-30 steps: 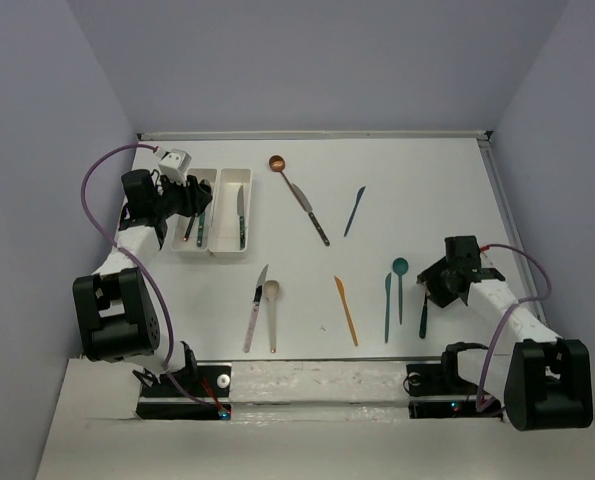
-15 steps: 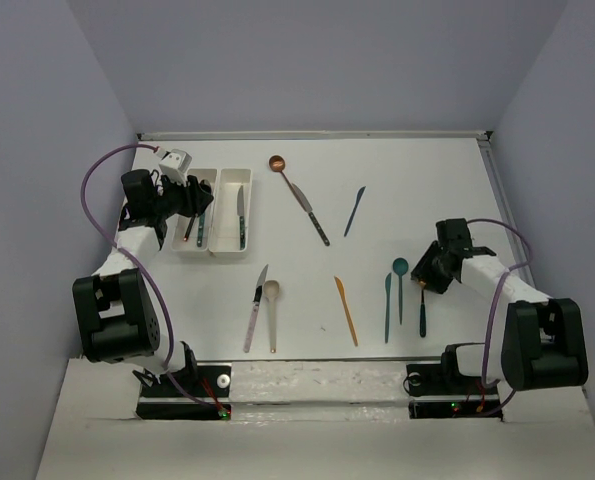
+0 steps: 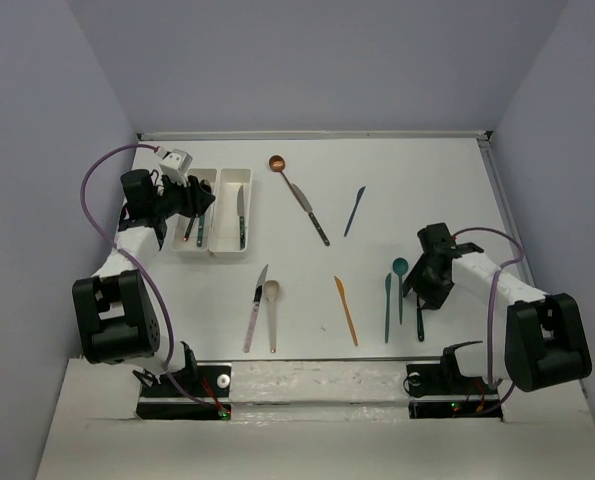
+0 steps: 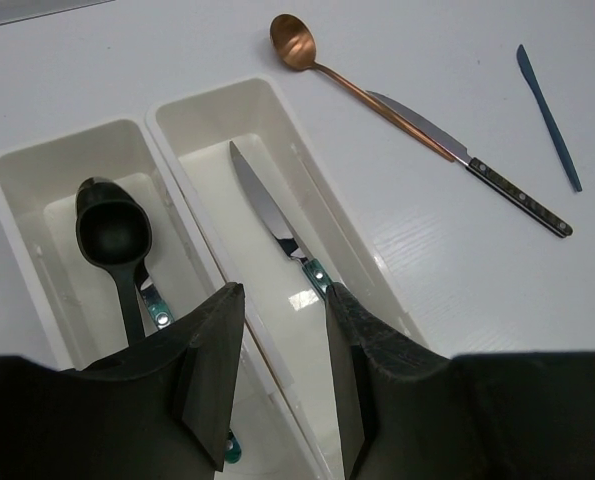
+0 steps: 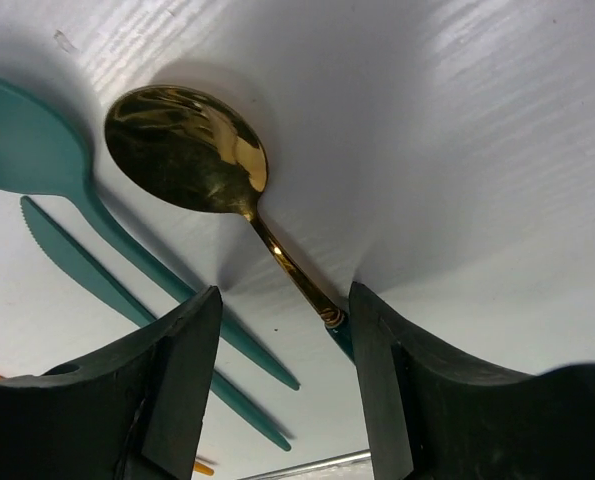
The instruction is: Sort the eating utensils into containers
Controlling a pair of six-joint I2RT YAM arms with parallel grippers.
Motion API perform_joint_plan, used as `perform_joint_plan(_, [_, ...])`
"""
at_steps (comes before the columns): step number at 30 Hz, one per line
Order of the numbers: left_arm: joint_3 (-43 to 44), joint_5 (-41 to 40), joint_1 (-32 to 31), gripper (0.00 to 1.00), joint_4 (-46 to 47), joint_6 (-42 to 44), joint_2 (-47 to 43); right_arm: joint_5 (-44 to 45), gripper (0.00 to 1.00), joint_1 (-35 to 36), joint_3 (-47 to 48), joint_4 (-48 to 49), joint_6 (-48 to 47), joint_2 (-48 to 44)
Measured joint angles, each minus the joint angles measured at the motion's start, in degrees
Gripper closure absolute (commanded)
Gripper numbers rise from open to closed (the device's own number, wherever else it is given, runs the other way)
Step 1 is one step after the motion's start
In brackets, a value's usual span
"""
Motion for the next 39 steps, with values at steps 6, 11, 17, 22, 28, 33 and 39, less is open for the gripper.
perform_joint_plan(6, [-0.07, 1.77, 0.00, 0.51, 0.04, -0.42, -0.92, 0.79, 0.39, 2.73, -0.96, -2.56, 4.28, -1.46])
perform_joint_plan(11, [-0.26, 2.86, 0.00, 0.51, 0.04, -0.63, -1.53, -0.02, 0.48, 4.74, -2.51, -4.98, 6.73, -3.54])
perform_joint_plan(17, [-1.68, 3.65, 0.00, 0.51, 0.07, -0.61, -3.69, -1.14, 0.79, 6.86, -2.75, -6.97, 8.33, -3.41])
perform_joint_plan(22, [-2.08, 4.09, 0.00, 0.51, 0.09, -0.61, -5.05, -1.46, 1.00, 7.26, -2.89, -7.15, 8.96, -3.41])
perform_joint_plan(28, [-2.14, 4.15, 0.00, 0.51, 0.09, -0.61, -5.27, -1.73, 1.00, 7.30, -2.89, -7.02, 8.55, -3.30])
perform_joint_plan(33, [-2.14, 4.15, 0.02, 0.51, 0.09, -0.61, -5.27, -1.53, 1.00, 8.50, -2.73, -6.99, 7.96, -3.26])
perform_joint_plan(39, [-2.14, 4.00, 0.11, 0.51, 0.02, -0.28, -5.33, 1.33, 1.00, 10.10, -2.56, -8.59, 8.09, -9.22])
